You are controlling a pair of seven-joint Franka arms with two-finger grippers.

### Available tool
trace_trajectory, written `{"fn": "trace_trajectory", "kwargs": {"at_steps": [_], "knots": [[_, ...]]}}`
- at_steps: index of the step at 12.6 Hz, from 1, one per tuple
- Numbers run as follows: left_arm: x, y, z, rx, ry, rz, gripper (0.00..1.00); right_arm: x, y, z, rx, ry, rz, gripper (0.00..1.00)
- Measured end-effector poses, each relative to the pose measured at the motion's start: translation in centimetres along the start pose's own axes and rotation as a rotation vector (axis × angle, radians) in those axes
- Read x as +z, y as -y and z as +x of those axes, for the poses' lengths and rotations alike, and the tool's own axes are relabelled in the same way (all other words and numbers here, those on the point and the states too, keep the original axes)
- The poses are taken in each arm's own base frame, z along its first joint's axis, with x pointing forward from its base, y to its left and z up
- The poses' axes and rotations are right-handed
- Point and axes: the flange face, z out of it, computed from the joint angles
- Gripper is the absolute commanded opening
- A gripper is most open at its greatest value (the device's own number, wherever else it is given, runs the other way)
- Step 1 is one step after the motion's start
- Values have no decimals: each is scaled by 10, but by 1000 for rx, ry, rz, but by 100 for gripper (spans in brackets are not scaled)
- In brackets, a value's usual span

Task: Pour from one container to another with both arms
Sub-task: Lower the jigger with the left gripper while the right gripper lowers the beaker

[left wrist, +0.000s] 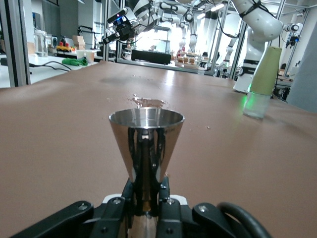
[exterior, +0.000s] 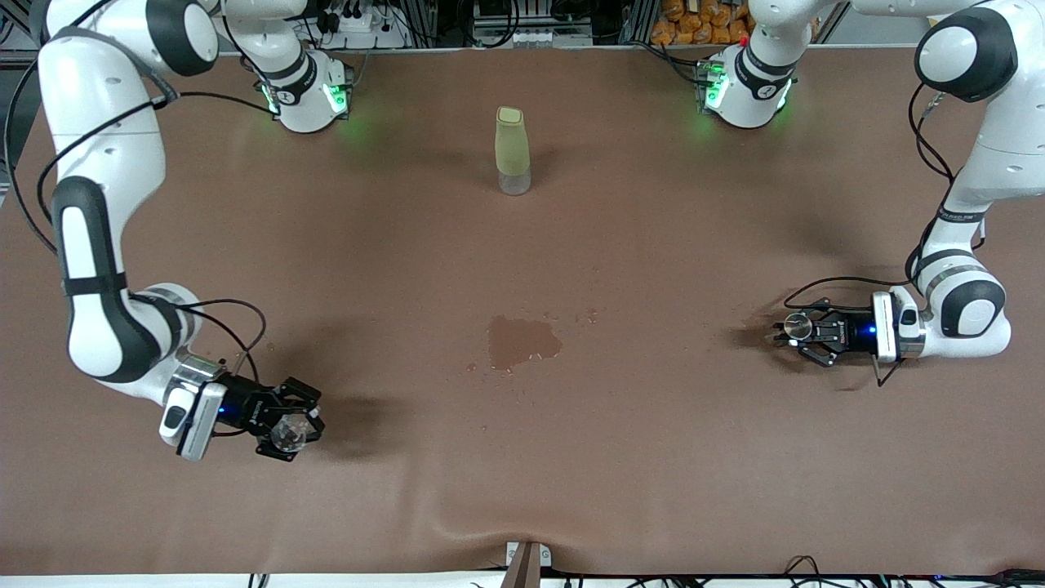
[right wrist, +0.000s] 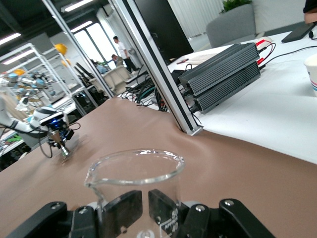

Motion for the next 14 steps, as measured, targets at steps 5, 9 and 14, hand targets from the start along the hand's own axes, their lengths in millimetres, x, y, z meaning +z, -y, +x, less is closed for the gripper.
{"fn": "trace_trajectory", "kwargs": {"at_steps": [5, 9, 14], "knots": [[-1, -8, -20, 65, -20, -5, 46, -58, -35, -73, -115, -14, 89, 0], [-3, -14, -33, 48, -30, 0, 100, -99, -54, -120, -217, 16, 78, 0], [-60, -23, -46, -165, 111, -5, 100, -133, -66, -171, -245, -3, 88, 0]]}}
